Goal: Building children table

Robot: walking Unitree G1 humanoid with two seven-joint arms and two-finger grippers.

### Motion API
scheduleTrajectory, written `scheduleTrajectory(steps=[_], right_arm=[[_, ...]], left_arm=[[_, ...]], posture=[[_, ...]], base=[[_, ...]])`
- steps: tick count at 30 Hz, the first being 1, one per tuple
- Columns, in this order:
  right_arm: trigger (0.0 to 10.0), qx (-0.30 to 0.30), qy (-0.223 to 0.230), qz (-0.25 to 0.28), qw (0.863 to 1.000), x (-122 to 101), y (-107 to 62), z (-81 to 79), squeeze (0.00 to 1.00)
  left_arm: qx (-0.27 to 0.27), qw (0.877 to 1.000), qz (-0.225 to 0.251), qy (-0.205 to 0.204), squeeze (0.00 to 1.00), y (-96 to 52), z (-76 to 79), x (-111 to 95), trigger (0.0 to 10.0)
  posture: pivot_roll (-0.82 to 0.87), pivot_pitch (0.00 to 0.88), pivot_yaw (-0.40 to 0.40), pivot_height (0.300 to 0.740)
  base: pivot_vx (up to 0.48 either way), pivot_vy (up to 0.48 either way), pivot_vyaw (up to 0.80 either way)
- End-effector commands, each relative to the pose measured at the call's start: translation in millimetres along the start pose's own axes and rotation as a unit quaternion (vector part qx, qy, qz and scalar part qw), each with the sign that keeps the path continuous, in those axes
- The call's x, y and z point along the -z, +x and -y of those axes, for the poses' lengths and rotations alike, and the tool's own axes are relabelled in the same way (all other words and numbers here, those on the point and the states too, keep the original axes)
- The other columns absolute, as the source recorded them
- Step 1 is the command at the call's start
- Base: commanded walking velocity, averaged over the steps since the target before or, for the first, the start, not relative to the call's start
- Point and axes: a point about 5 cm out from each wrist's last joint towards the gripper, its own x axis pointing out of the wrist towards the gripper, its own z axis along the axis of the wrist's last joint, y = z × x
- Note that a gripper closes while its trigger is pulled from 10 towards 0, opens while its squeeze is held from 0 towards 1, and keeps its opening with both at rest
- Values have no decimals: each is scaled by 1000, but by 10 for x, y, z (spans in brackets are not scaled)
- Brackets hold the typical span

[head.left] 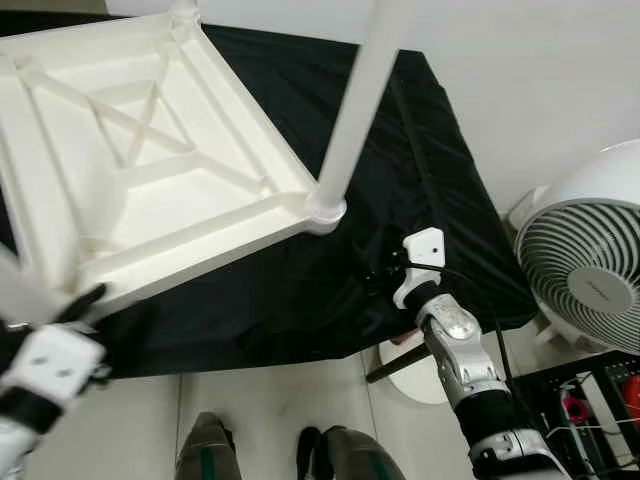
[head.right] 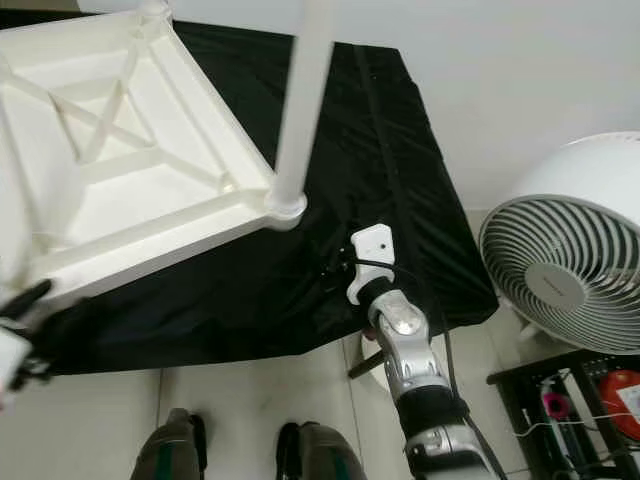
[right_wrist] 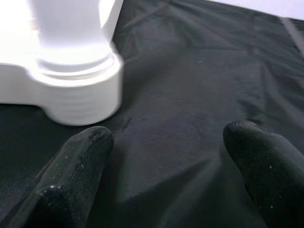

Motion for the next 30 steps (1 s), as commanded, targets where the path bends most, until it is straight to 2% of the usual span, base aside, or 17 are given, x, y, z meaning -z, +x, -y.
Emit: scheduleTrajectory(steps=[1,5,10,13,15,18,21,23,24,26,29,30], right_arm=[[10000,-4,-1,-6,1000,46,-8,5,0],[10000,-10,-2,-3,1000,39,32,-6,0],[10000,-22,-2,4,1000,39,109,-41,0],[10000,-24,-2,4,1000,46,117,-43,0],[10000,-25,-3,2,1000,63,130,-35,0],[10000,-25,-2,1,1000,70,141,-29,0],[10000,-37,2,-3,999,82,200,-61,0],[10000,-37,2,-3,999,82,200,-61,0],[10000,-43,4,-4,999,79,230,-84,0],[10000,-43,4,-4,999,79,230,-84,0],[10000,-67,12,-2,998,59,355,-197,0],[10000,-67,12,-2,998,59,355,-197,0]], left_arm=[[-123,992,-10,-19,0,-44,-55,37,10000],[-112,993,-1,-25,0,-22,28,-10,10000],[-77,996,18,-43,0,-25,350,-113,10000],[-81,995,17,-50,0,-49,393,-111,10000],[-100,993,7,-59,0,-136,422,-90,10000],[-112,992,-3,-58,0,-202,410,-79,10000],[-157,986,-33,-51,0,-427,266,-33,10000],[-157,986,-33,-51,0,-427,266,-33,10000],[-172,983,-44,-42,0,-505,199,-18,10000],[-172,983,-44,-42,0,-505,199,-18,10000],[-227,971,-74,-20,0,-759,49,-31,10000],[-227,971,-74,-20,0,-759,49,-31,10000]], posture=[[239,138,-169,740],[253,143,-175,740],[270,153,-172,740],[277,158,-175,740],[288,162,-185,740],[296,165,-192,740],[333,176,-216,740],[333,176,-216,740],[349,180,-221,740],[349,180,-221,740],[419,192,-252,740],[419,192,-252,740]], base=[[0,0,0],[0,0,0],[0,0,0],[0,0,0],[0,0,0],[0,0,0],[0,0,0],[0,0,0],[0,0,0],[0,0,0],[0,0,0],[0,0,0]])
